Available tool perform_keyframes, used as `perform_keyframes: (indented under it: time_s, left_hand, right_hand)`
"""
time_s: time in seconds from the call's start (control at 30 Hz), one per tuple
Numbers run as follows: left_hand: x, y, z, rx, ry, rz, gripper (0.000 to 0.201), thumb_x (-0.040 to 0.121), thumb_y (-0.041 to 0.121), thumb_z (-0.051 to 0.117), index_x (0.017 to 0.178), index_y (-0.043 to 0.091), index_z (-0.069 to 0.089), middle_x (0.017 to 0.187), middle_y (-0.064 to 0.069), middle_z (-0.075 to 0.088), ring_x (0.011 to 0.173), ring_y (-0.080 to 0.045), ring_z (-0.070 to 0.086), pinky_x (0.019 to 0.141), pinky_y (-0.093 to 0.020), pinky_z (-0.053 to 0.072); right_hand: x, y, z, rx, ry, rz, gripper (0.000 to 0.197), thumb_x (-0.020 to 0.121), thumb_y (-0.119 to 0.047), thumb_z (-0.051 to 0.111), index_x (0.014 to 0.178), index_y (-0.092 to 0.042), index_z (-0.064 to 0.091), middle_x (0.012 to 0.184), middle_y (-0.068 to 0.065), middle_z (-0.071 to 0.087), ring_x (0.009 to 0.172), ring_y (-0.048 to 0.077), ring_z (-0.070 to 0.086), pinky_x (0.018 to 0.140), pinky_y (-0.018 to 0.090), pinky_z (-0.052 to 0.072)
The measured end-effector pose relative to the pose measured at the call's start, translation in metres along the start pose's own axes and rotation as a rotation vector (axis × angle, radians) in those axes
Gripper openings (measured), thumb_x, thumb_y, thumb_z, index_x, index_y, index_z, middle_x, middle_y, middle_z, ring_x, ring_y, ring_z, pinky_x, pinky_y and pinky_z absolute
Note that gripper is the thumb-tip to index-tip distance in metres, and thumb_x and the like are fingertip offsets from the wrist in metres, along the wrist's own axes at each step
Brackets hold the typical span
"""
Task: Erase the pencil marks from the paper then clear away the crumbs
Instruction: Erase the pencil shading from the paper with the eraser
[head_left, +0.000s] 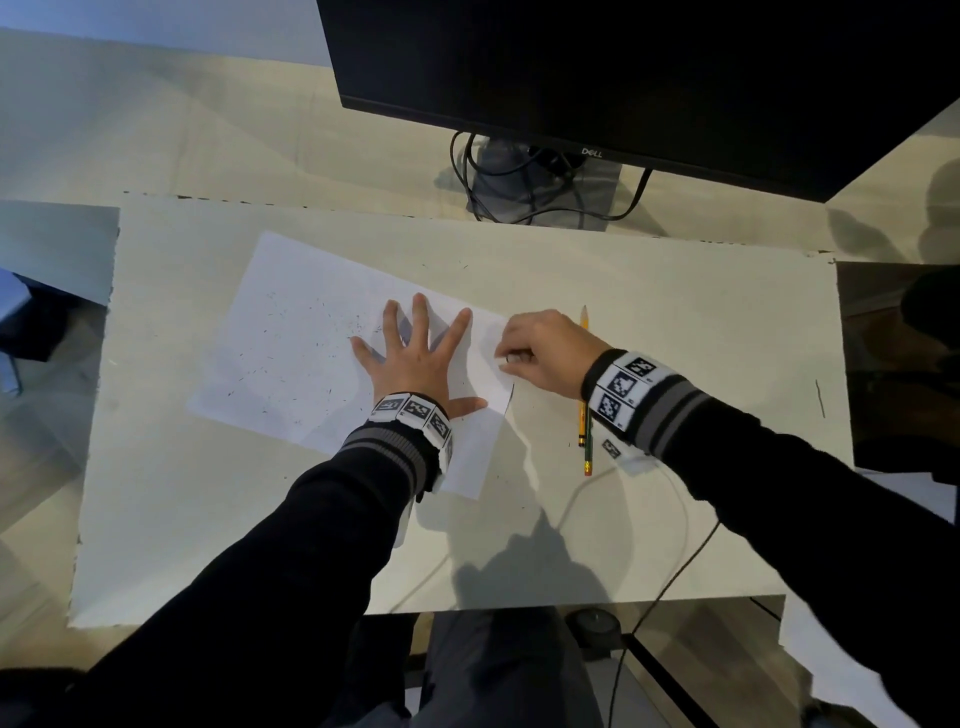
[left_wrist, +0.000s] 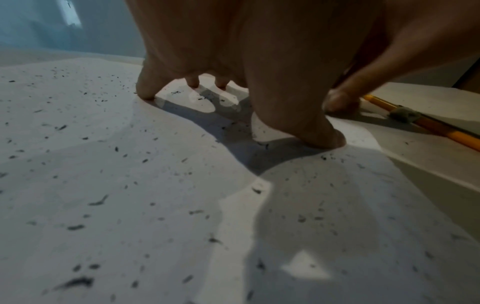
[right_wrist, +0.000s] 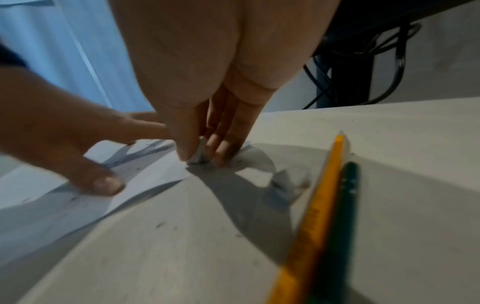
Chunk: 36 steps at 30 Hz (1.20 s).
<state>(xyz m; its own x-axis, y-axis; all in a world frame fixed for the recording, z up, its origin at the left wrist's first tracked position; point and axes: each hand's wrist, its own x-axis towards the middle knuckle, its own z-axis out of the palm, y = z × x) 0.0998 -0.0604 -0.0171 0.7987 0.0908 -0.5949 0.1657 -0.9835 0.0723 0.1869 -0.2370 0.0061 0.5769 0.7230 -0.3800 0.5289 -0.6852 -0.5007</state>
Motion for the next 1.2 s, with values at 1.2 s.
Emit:
perform_keyframes:
  time_s: [1.2]
  left_hand:
    - [0.004,-0.001,0.005,0.013,-0.008,-0.010,0.114,0.070,0.091,0.044,0.141,0.049,-0.035,0.159,-0.005,-0.031,0.147,-0.039,-0.020,0.108,-0.075,0.014]
  right_hand:
    - [0.007,0.006,-0.028,-0.155,-0.232,-0.048,0.017,0.091,-0.021,0.067,0.105,-0.015,0.075,0.101,-0.002,0.063,0.092,0.019,0.060,0.078,0.031,0.049]
